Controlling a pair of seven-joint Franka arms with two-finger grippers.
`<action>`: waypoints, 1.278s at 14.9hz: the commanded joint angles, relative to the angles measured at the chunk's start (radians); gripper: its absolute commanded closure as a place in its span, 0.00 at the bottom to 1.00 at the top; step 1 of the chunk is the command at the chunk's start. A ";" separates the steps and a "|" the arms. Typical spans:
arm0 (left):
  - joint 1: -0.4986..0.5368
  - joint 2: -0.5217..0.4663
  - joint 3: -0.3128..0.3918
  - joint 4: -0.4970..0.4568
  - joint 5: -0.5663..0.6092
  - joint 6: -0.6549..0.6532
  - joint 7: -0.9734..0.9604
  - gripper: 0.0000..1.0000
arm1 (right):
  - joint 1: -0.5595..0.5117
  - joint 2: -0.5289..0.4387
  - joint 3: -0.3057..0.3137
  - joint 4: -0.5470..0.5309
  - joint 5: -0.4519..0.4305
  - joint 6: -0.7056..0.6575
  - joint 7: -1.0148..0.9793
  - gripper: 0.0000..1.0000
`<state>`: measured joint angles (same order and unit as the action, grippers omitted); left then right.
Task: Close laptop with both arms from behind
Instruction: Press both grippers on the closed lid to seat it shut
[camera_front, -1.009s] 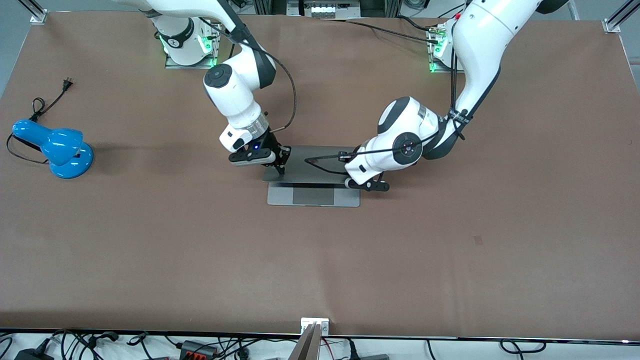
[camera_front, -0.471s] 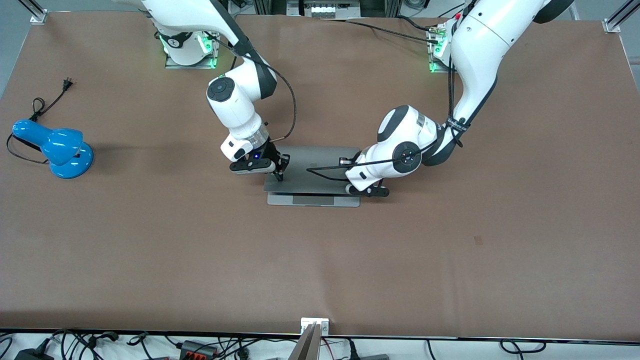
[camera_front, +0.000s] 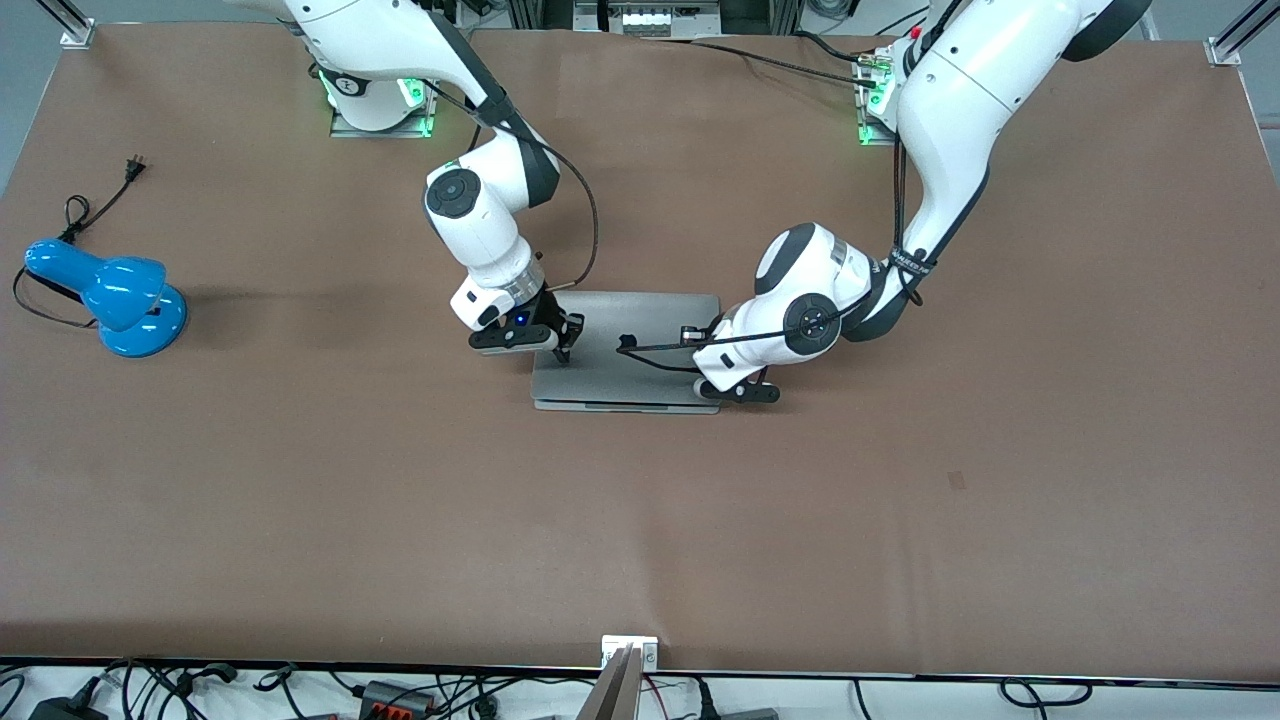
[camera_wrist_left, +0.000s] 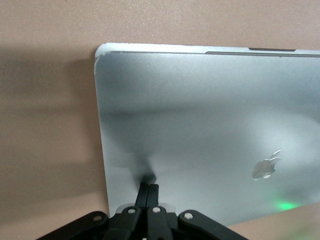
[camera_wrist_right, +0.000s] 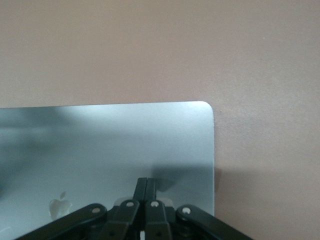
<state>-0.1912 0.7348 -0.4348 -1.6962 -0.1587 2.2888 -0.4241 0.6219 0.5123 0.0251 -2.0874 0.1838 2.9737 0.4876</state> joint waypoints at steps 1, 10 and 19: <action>-0.013 0.035 0.008 0.026 0.034 0.041 -0.016 1.00 | 0.005 0.052 0.001 0.065 -0.004 0.013 -0.018 1.00; -0.022 0.055 0.021 0.027 0.042 0.061 -0.016 1.00 | 0.025 0.103 0.003 0.086 -0.006 0.011 -0.021 1.00; -0.022 0.055 0.024 0.026 0.042 0.061 -0.016 1.00 | 0.021 0.039 -0.025 0.228 -0.012 -0.373 -0.027 1.00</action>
<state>-0.1964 0.7678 -0.4306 -1.6941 -0.1501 2.3396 -0.4241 0.6445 0.5729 0.0188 -1.9162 0.1798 2.7238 0.4784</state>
